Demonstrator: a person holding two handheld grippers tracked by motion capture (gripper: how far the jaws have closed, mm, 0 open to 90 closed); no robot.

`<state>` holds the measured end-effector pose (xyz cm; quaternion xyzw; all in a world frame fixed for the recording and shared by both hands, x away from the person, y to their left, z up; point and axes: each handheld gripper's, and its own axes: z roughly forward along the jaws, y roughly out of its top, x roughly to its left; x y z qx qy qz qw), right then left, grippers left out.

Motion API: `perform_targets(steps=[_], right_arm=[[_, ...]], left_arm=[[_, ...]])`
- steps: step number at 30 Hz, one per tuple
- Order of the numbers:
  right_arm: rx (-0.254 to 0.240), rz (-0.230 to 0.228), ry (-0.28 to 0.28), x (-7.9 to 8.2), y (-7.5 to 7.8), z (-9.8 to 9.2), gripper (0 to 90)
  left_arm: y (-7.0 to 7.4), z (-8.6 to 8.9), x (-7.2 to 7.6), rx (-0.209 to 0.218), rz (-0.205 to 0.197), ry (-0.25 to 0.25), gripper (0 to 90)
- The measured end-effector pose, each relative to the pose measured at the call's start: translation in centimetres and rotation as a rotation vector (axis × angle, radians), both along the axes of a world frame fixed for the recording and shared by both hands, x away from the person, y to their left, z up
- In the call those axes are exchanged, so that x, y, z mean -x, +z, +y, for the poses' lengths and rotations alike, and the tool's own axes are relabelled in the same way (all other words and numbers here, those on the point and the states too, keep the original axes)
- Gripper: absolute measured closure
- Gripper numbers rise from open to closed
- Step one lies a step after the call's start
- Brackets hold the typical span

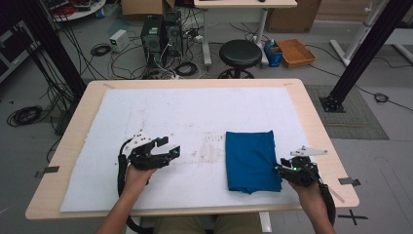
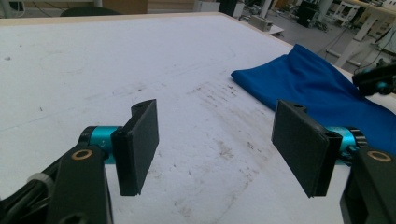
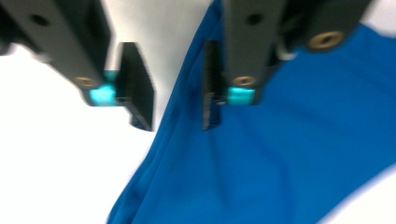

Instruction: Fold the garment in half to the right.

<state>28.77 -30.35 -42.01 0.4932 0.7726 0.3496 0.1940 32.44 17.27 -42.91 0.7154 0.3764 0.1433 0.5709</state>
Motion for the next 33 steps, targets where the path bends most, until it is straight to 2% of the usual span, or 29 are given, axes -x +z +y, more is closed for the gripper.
perform_targets(steps=[1,2,3,4,5,6,7,8,9,10,11,12,13,14,15,18,19,20,22,23,24,25,28,29,31,33], right_arm=[[-0.008,-0.028,-0.007,-0.2,0.5,0.0,59.6],[-0.008,-0.028,-0.007,-0.2,0.5,0.0,59.6],[-0.017,-0.084,-0.020,-1.5,1.6,0.5,58.1],[-0.017,-0.084,-0.020,-1.5,1.6,0.5,58.1],[-0.020,-0.075,-0.027,-3.4,1.9,1.1,56.1],[-0.020,-0.075,-0.027,-3.4,1.9,1.1,56.1],[-0.018,-0.040,-0.054,-6.0,1.8,1.9,54.8],[-0.018,-0.040,-0.054,-6.0,1.8,1.9,54.8],[0.013,0.008,-0.122,-8.7,1.0,2.6,53.4],[0.039,0.031,-0.148,-9.5,0.7,2.7,56.0],[0.052,0.069,-0.166,-10.4,0.2,2.7,67.4],[0.038,0.110,-0.163,-11.2,-0.2,2.6,76.5],[0.038,0.110,-0.163,-11.2,-0.2,2.6,76.5],[0.008,0.120,-0.148,-11.9,-0.6,2.4,85.9],[-0.007,0.098,-0.131,-12.0,-0.5,2.4,86.4],[-0.108,-0.003,-0.059,-11.8,-0.1,2.1,86.6],[-0.108,-0.003,-0.059,-11.8,-0.1,2.1,86.6],[-0.138,-0.023,-0.045,-11.9,-0.2,1.9,86.6],[-0.154,-0.021,-0.044,-12.1,-0.6,1.6,86.3],[-0.159,-0.021,-0.057,-12.2,-0.9,1.4,82.7],[-0.156,-0.011,-0.082,-12.3,-1.1,1.3,70.7],[-0.127,-0.008,-0.130,-12.4,-1.2,1.2,63.9],[-0.015,-0.038,-0.226,-11.7,-0.7,0.8,63.8],[0.001,-0.053,-0.242,-11.3,-0.4,0.7,63.9],[-0.013,-0.078,-0.245,-10.4,0.3,0.4,63.8],[-0.026,-0.107,-0.205,-9.3,0.8,0.3,57.6]], left_arm=[[0.0,0.0,0.0,0.003,0.004,0.004,32.0],[0.0,0.0,0.0,0.003,0.004,0.004,32.0],[-0.1,0.1,-0.1,0.004,0.011,0.006,32.0],[-0.1,0.1,-0.1,0.004,0.011,0.006,32.0],[-0.2,0.1,-0.1,0.007,0.018,0.004,32.0],[-0.2,0.1,-0.1,0.007,0.018,0.004,32.0],[-0.3,0.1,-0.1,0.011,0.023,0.006,32.0],[-0.3,0.1,-0.1,0.011,0.023,0.006,32.0],[-0.4,0.2,-0.1,0.015,0.027,0.011,32.0],[-0.4,0.2,-0.2,0.014,0.029,0.011,32.0],[-0.5,0.2,-0.2,0.016,0.031,0.012,32.0],[-0.5,0.3,-0.2,0.010,0.033,0.008,32.0],[-0.5,0.3,-0.2,0.010,0.033,0.008,32.0],[-0.6,0.3,-0.2,0.009,0.037,0.008,32.0],[-0.6,0.3,-0.2,0.009,0.037,0.008,32.0],[-0.7,0.4,-0.2,0.010,0.037,0.011,32.0],[-0.7,0.4,-0.2,0.010,0.037,0.011,32.0],[-0.7,0.4,-0.2,0.010,0.039,0.014,32.0],[-0.7,0.4,-0.1,0.006,0.040,0.011,32.0],[-0.7,0.4,-0.1,0.007,0.039,0.013,32.0],[-0.7,0.4,-0.1,0.004,0.037,0.010,32.0],[-0.7,0.3,-0.1,0.006,0.037,0.010,32.0],[-0.7,0.3,-0.2,0.003,0.041,0.012,32.0],[-0.8,0.3,-0.2,0.005,0.045,0.015,32.0],[-0.8,0.3,-0.3,0.001,0.045,0.013,32.0],[-0.8,0.3,-0.3,0.000,0.046,0.012,32.0]])
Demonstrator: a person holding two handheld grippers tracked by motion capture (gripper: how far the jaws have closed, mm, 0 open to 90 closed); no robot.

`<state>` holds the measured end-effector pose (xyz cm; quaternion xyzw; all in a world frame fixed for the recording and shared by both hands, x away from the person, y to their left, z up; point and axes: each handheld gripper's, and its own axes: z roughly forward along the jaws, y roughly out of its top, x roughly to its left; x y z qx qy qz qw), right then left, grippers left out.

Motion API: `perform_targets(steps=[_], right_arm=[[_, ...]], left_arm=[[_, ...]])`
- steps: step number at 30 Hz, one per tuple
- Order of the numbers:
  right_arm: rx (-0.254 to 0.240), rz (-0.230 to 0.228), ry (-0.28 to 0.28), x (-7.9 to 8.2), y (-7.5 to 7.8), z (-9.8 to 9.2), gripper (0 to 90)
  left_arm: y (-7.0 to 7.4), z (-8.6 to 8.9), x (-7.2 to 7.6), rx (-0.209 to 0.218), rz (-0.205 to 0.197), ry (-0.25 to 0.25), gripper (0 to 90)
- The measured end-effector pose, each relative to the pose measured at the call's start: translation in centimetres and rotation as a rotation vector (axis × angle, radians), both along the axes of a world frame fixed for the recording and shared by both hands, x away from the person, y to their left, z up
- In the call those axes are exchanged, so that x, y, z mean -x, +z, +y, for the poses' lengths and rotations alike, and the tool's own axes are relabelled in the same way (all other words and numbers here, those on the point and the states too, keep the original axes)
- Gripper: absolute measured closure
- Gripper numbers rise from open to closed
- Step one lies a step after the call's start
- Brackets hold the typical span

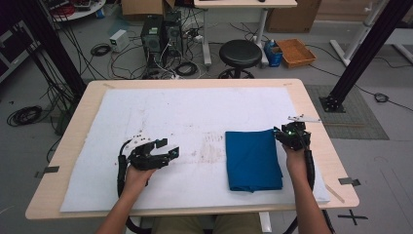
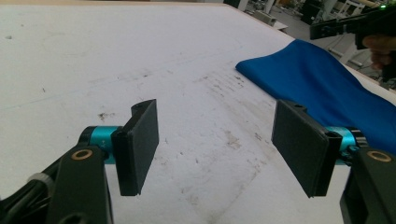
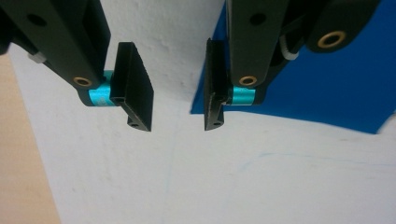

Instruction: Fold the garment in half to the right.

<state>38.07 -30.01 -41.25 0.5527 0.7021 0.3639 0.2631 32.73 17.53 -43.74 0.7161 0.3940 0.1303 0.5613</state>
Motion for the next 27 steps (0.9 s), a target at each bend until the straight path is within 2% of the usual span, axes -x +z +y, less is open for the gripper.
perform_targets(steps=[2,3,4,5,7,8,10,11,13,14,15,17,19,20,23,24,26,27], right_arm=[[0.007,-0.026,0.032,1.1,0.4,0.0,55.1],[-0.010,-0.039,0.062,1.7,0.6,0.0,55.3],[-0.018,-0.044,0.089,2.4,0.8,0.1,57.7],[-0.017,-0.041,0.142,3.1,0.8,0.3,64.2],[0.006,-0.006,0.256,4.4,0.5,1.0,70.3],[0.025,0.027,0.308,5.0,0.2,1.3,71.8],[0.057,0.076,0.359,5.9,-0.8,1.6,72.7],[0.070,0.099,0.367,6.1,-1.4,1.4,72.7],[0.084,0.138,0.330,5.9,-2.5,0.7,72.7],[0.041,0.139,0.325,5.8,-2.8,0.1,72.7],[0.025,0.139,0.304,5.7,-2.8,-0.3,71.6],[0.027,0.141,0.278,5.9,-2.5,-0.7,63.4],[-0.028,0.112,0.301,6.5,-1.9,-0.5,57.6],[-0.040,0.095,0.334,6.9,-1.6,-0.1,55.4],[-0.063,0.063,0.482,8.2,-0.6,2.6,54.3],[-0.077,0.073,0.537,8.7,-0.5,3.8,57.7],[-0.060,0.099,0.646,9.5,-0.7,6.3,71.5],[-0.042,0.110,0.684,9.8,-1.0,7.5,75.1]], left_arm=[[0.0,-0.1,0.0,0.000,0.002,-0.003,32.0],[0.0,-0.1,0.1,-0.002,0.003,-0.002,32.0],[0.0,-0.1,0.1,0.000,0.001,-0.001,32.0],[0.1,0.0,0.1,-0.001,-0.001,-0.001,32.0],[0.1,0.0,0.1,0.001,0.001,0.005,32.0],[0.1,0.0,0.1,0.000,0.001,0.006,32.0],[0.0,0.0,0.0,0.001,0.002,0.007,32.0],[0.0,-0.1,0.1,0.001,0.003,0.004,32.0],[0.0,-0.2,0.1,-0.002,0.001,0.003,32.0],[0.0,-0.2,0.1,-0.004,0.000,-0.001,32.0],[0.1,-0.2,0.2,-0.003,0.000,0.002,32.0],[0.1,-0.2,0.2,-0.002,-0.001,0.001,32.0],[0.0,-0.2,0.0,-0.001,0.002,0.005,32.0],[-0.1,-0.2,0.0,0.002,0.005,0.006,32.0],[-0.1,-0.2,0.0,-0.002,0.006,0.005,32.0],[0.0,-0.2,0.0,-0.001,0.004,0.005,32.0],[0.0,-0.3,0.0,0.001,0.005,0.001,32.0],[0.0,-0.3,0.1,-0.002,0.006,0.000,32.0]])
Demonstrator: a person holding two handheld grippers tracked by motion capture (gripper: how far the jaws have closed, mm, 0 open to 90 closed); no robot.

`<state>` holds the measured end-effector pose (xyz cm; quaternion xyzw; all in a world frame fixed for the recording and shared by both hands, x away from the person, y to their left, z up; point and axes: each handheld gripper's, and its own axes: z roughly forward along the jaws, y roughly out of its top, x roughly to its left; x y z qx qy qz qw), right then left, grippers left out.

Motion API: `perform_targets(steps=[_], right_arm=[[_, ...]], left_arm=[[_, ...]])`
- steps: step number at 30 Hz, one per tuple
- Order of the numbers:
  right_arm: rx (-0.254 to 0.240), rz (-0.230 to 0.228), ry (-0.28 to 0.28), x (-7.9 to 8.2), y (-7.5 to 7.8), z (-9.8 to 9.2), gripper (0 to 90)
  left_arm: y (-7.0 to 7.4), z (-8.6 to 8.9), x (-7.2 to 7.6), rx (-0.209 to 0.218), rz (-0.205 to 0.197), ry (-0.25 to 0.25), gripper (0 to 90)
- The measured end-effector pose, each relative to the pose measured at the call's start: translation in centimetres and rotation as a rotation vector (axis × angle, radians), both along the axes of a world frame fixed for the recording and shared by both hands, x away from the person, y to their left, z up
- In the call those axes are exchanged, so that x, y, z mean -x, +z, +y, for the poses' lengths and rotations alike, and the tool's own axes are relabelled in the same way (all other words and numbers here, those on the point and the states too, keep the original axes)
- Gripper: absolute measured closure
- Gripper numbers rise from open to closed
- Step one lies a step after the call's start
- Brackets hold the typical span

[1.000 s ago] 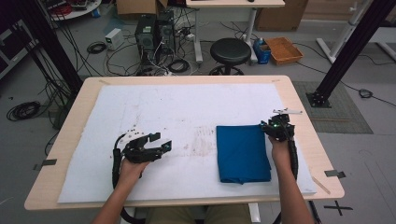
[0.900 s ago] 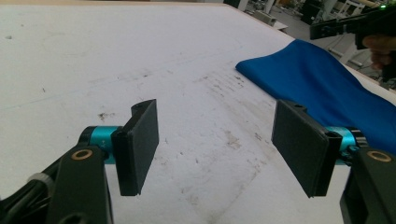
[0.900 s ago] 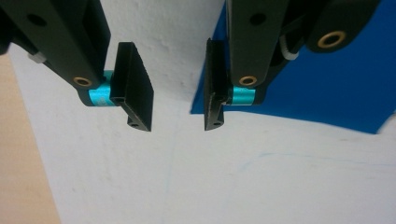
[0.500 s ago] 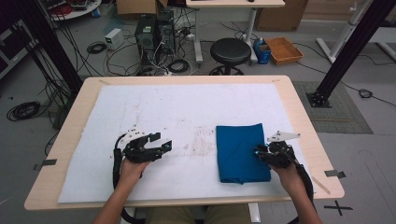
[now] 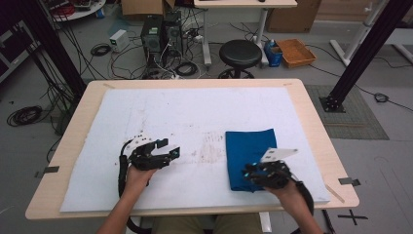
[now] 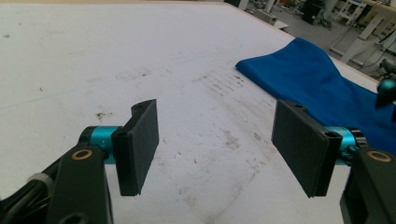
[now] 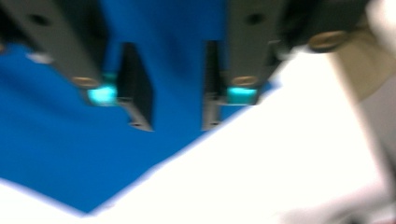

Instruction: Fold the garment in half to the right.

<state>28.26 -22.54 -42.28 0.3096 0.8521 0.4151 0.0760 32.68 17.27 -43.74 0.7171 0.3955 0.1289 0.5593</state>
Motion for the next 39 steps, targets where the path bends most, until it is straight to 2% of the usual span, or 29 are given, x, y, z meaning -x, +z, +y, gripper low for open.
perform_targets(steps=[2,3,4,5,7,8,9,11,12,13,14,15,16,17,20,22,23,24,25,26,27,28,29,30,31,32,33,36,39], right_arm=[[0.049,0.017,0.051,0.2,-0.9,1.7,79.7],[0.049,0.017,0.051,0.2,-0.9,1.7,79.7],[0.095,0.030,0.056,0.1,-1.9,2.6,79.8],[0.068,0.036,0.047,0.2,-2.0,2.5,79.4],[0.058,0.042,0.050,0.2,-1.9,2.4,75.3],[0.000,0.037,0.032,0.1,-1.4,1.4,66.2],[-0.018,0.028,0.009,0.0,-1.2,0.8,65.5],[-0.038,-0.009,-0.095,-0.3,-0.4,-1.4,66.4],[-0.022,-0.034,-0.151,-0.4,-0.1,-2.7,70.8],[-0.022,-0.034,-0.151,-0.4,-0.1,-2.7,70.8],[0.025,-0.046,-0.266,-0.6,0.0,-5.1,79.8],[0.039,-0.037,-0.306,-0.6,-0.2,-6.1,80.7],[0.039,-0.037,-0.306,-0.6,-0.2,-6.1,80.7],[0.084,0.009,-0.346,-0.6,-1.2,-7.5,81.6],[0.101,0.007,-0.341,-0.2,-1.8,-8.1,81.0],[0.118,0.009,-0.343,-0.2,-1.5,-8.3,72.9],[0.100,0.016,-0.343,-0.1,-1.3,-8.5,65.7],[0.100,0.016,-0.343,-0.1,-1.3,-8.5,65.7],[0.026,-0.018,-0.349,0.0,-0.8,-8.8,47.1],[0.026,-0.018,-0.349,0.0,-0.8,-8.8,47.1],[-0.032,-0.095,-0.366,0.0,-0.1,-9.1,33.6],[-0.032,-0.095,-0.366,0.0,-0.1,-9.1,33.6],[-0.057,-0.189,-0.388,-0.1,0.4,-9.4,26.1],[-0.057,-0.189,-0.388,-0.1,0.4,-9.4,26.1],[-0.072,-0.238,-0.412,-0.3,0.7,-9.7,20.9],[-0.072,-0.238,-0.412,-0.3,0.7,-9.7,20.9],[-0.093,-0.267,-0.436,-0.6,0.7,-10.1,20.7],[-0.100,-0.283,-0.467,-0.8,0.6,-10.6,20.7],[-0.102,-0.283,-0.474,-0.8,0.6,-10.9,20.7]], left_arm=[[0.0,-0.1,0.0,-0.001,-0.002,-0.002,32.0],[0.0,-0.1,0.0,-0.001,-0.002,-0.002,32.0],[0.0,-0.1,0.1,-0.002,-0.003,-0.003,32.0],[0.1,0.0,0.1,-0.004,-0.004,-0.004,32.0],[0.0,0.0,0.0,0.000,-0.003,0.000,32.0],[0.0,0.1,0.0,0.000,-0.003,0.002,32.0],[0.0,0.1,0.0,0.003,-0.003,0.008,32.0],[0.0,0.1,0.0,0.004,-0.008,0.011,32.0],[0.1,0.1,0.0,0.003,-0.012,0.012,32.0],[0.1,0.1,0.0,0.003,-0.012,0.012,32.0],[0.1,0.2,0.0,0.007,-0.016,0.018,32.0],[0.1,0.2,0.0,0.009,-0.018,0.021,31.5],[0.1,0.2,0.0,0.009,-0.018,0.021,31.1],[0.1,0.3,0.0,0.015,-0.022,0.029,30.4],[0.2,0.4,0.0,0.023,-0.027,0.044,24.6],[0.2,0.6,0.0,0.027,-0.034,0.051,23.8],[0.2,0.7,0.0,0.035,-0.037,0.054,23.8],[0.2,0.7,0.0,0.035,-0.037,0.054,23.8],[0.3,0.9,-0.1,0.047,-0.041,0.056,23.8],[0.3,0.9,-0.1,0.047,-0.041,0.056,23.8],[0.3,1.0,-0.1,0.049,-0.053,0.059,23.8],[0.3,1.0,-0.1,0.049,-0.053,0.059,23.8],[0.4,1.1,-0.1,0.049,-0.064,0.053,23.8],[0.4,1.1,-0.1,0.047,-0.076,0.048,23.8],[0.5,1.2,0.0,0.042,-0.091,0.042,23.8],[0.5,1.3,0.0,0.039,-0.107,0.039,23.8],[0.6,1.6,0.0,0.019,-0.148,0.029,23.8],[0.6,2.0,-0.1,-0.009,-0.165,0.004,23.8],[0.6,2.1,0.0,-0.007,-0.166,-0.008,23.7]])
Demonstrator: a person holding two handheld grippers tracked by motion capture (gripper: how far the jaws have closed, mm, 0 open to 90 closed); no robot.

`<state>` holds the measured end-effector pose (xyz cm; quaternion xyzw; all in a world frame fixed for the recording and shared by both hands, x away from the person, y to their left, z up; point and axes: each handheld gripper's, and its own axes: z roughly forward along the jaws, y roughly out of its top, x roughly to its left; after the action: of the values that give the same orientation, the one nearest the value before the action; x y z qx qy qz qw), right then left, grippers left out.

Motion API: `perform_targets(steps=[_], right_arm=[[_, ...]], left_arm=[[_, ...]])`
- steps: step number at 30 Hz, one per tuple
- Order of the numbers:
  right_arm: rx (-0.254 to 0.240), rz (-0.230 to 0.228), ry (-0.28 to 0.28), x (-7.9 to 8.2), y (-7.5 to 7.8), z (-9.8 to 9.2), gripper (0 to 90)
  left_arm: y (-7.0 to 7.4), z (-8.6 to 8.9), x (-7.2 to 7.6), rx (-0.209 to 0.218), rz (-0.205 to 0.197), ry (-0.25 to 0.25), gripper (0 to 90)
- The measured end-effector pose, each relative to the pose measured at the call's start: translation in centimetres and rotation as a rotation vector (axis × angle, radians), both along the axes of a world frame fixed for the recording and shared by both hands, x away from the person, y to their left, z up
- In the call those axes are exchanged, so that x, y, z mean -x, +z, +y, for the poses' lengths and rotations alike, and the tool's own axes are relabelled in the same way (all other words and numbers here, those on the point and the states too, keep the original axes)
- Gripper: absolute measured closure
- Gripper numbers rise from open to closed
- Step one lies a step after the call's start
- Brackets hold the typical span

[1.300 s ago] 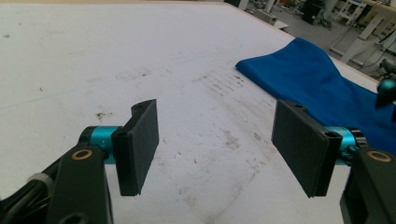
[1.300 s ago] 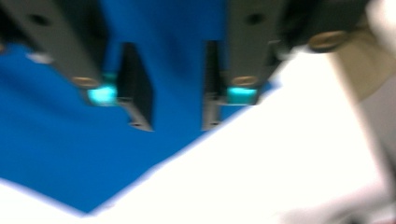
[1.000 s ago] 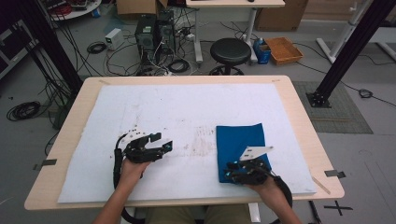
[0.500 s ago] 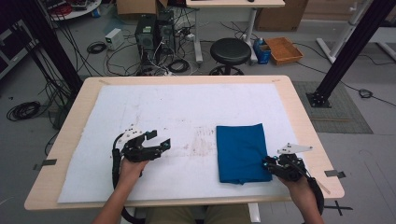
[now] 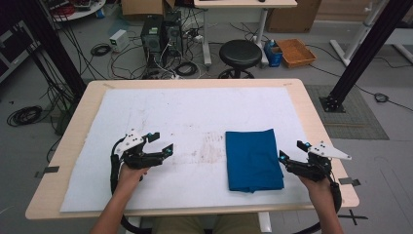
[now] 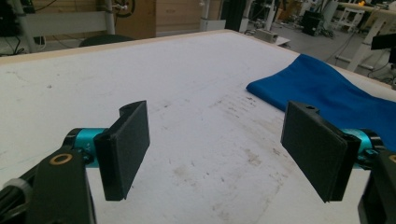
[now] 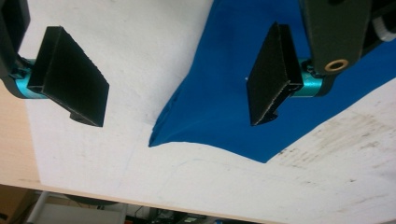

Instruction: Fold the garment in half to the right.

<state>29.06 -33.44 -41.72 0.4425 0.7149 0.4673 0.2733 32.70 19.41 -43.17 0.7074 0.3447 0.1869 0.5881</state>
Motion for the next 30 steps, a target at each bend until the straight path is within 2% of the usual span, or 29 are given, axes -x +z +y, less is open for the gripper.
perform_targets(steps=[3,7,19,30], right_arm=[[0.000,-0.006,-0.011,0.1,0.1,-0.4,20.7],[-0.010,0.001,-0.022,0.4,0.0,-1.1,20.7],[-0.007,-0.008,-0.028,1.2,0.1,-1.1,20.7],[-0.011,0.001,-0.038,1.3,-0.2,-1.5,20.7]], left_arm=[[0.1,0.1,0.1,-0.002,0.003,-0.007,22.4],[0.1,0.3,0.2,-0.015,-0.003,0.015,22.4],[0.2,0.2,0.7,-0.012,-0.026,0.015,22.4],[-0.1,0.2,0.5,-0.008,-0.016,0.017,22.4]])
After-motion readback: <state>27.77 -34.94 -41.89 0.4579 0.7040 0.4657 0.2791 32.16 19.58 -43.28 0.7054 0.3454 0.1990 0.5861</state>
